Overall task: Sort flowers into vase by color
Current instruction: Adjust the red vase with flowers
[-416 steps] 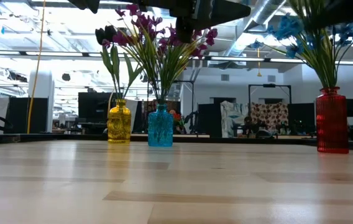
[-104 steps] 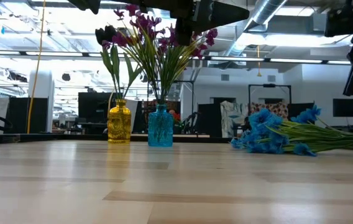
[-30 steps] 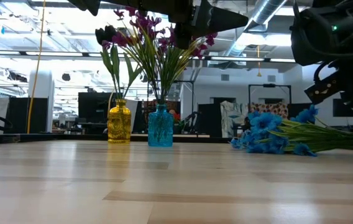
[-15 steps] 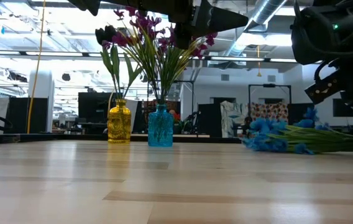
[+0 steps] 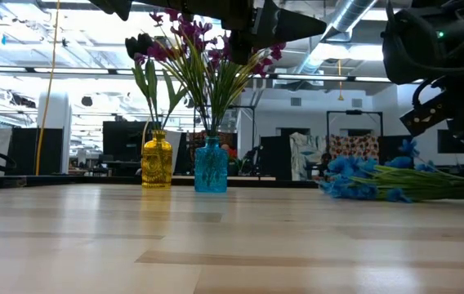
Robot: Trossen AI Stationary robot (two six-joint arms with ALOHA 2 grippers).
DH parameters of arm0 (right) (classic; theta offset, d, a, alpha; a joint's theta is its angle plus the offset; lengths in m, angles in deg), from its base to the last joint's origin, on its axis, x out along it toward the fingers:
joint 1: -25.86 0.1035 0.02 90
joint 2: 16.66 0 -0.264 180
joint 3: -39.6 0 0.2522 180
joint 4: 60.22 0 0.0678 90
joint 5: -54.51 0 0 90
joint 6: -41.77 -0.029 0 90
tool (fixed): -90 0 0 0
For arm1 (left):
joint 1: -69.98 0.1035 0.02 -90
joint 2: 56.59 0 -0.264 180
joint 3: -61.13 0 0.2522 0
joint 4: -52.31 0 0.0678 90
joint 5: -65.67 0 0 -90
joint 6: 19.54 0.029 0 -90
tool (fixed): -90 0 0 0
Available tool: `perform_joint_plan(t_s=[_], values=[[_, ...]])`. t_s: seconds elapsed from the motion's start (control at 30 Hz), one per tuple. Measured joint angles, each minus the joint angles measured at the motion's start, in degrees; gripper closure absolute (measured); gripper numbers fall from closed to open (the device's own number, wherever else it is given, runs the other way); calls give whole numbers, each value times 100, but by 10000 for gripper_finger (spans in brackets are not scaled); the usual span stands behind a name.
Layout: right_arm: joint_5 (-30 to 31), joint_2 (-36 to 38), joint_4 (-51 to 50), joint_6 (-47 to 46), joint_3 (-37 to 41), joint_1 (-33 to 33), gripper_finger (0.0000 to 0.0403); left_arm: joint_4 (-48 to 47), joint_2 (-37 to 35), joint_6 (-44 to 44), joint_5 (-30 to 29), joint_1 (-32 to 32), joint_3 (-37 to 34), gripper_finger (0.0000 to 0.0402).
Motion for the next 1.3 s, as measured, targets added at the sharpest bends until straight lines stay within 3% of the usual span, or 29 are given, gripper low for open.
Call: perform_joint_plan(t_s=[0.4, 0.8, 1.1, 1.3], values=[[-72, 0, -27, -24, 2, -123, 178, 0, 0, 0, 0, 0, 0, 168], [-117, 169, -264, 1, -7, -251, 170, -2, 0, 0, 0, 0, 0, 168], [-130, 900, -308, -229, -9, -251, 170, -19, 0, 0, 0, -2, 0, 168], [-133, 1599, -356, -853, -9, -122, 170, -20, 0, -96, 0, -2, 0, 168]])
